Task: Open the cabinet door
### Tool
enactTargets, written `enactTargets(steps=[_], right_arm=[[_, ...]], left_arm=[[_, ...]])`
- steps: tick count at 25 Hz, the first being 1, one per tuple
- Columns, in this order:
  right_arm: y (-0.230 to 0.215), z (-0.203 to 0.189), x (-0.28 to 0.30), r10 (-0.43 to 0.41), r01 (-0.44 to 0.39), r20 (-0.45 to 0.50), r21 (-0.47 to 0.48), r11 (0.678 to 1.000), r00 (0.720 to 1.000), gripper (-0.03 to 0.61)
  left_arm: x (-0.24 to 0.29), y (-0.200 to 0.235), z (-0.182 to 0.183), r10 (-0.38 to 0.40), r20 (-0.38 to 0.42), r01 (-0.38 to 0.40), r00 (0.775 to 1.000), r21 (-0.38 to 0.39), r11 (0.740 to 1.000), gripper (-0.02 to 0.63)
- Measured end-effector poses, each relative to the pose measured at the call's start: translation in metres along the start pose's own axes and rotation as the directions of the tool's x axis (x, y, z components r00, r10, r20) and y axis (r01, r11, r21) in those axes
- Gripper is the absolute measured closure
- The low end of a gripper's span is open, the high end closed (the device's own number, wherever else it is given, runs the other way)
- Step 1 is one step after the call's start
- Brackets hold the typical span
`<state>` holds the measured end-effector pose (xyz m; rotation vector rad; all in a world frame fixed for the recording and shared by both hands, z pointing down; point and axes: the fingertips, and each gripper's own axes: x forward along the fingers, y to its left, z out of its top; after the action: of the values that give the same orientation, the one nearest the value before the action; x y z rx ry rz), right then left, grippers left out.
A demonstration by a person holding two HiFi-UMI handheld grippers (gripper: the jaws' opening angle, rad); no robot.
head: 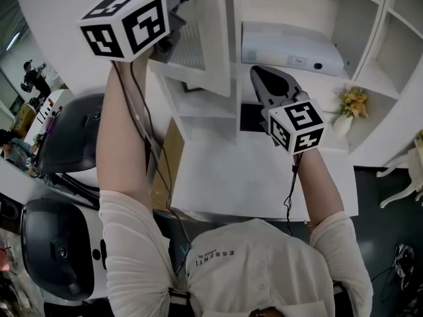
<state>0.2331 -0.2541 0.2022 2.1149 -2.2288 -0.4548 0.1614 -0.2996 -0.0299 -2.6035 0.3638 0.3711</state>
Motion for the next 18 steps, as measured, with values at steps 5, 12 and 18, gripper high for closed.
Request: enactTargets(steps=[5,12,18], right_arm=[[0.025,0.013,0.001,0.039,-0.038,0.021,-0.02,0.999,0.999,0.565],[0.047,0.021,0.011,0.094,-0.093,0.044,-0.015,0.996,0.995,0.565],[0.078,0.019,0.03,0.165,-0.165,0.059,-0.004,0.986,0.984,0.565]], left_arm=[[-0.026,0.002,0.012,-0.013,0.007,0.013,1.0,-0.033,0.999,0.541],[-0.061,0.007,0.022,-0.038,0.018,0.04,0.999,-0.081,0.996,0.541],[-0.092,0.016,0.026,-0.085,0.043,0.091,0.995,-0.153,0.984,0.54]])
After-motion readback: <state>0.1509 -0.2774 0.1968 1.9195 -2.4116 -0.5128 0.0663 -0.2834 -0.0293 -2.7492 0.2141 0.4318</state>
